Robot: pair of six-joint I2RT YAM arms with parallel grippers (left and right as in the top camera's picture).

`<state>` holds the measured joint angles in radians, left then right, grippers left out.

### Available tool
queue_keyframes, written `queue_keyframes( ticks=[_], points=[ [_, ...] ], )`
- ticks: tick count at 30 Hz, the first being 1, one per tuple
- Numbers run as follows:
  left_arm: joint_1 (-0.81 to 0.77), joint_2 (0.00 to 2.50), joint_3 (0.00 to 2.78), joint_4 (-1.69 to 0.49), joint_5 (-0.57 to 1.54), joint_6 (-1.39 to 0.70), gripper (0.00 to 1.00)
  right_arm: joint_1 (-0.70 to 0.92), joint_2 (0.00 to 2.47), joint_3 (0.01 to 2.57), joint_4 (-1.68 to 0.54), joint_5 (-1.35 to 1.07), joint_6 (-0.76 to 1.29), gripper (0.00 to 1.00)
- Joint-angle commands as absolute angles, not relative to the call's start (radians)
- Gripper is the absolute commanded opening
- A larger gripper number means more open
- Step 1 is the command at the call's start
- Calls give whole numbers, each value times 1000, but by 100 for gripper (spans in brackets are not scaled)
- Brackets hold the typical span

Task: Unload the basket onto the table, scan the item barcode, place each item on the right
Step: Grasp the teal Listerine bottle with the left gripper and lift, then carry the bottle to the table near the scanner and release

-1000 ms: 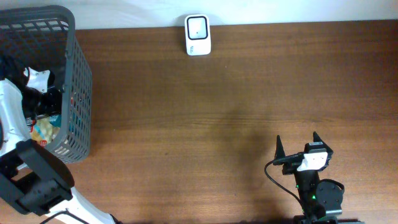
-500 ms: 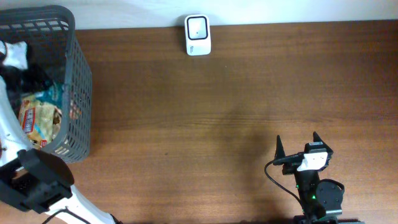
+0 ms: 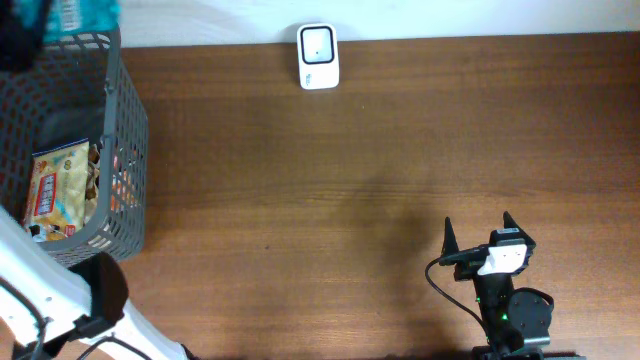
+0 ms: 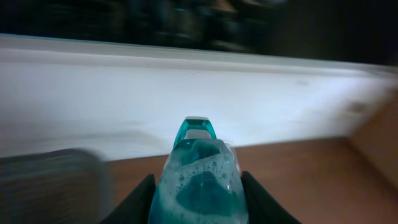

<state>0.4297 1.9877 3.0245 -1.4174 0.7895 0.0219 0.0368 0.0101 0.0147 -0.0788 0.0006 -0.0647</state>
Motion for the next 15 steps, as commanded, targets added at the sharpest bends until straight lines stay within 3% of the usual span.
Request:
queue_keyframes(
  ticks=[1,10,15],
  points=[
    [260,1975,3023,-1446,859,-7,0,32,3,6,-81,9,-71,98],
    [-334,2064,2700,-1473,217,-8,0,32,3,6,-81,9,-71,98],
    [-470,2206,2569,-1362,159,-17,0,32,3,6,-81,9,-71,98]
  ],
)
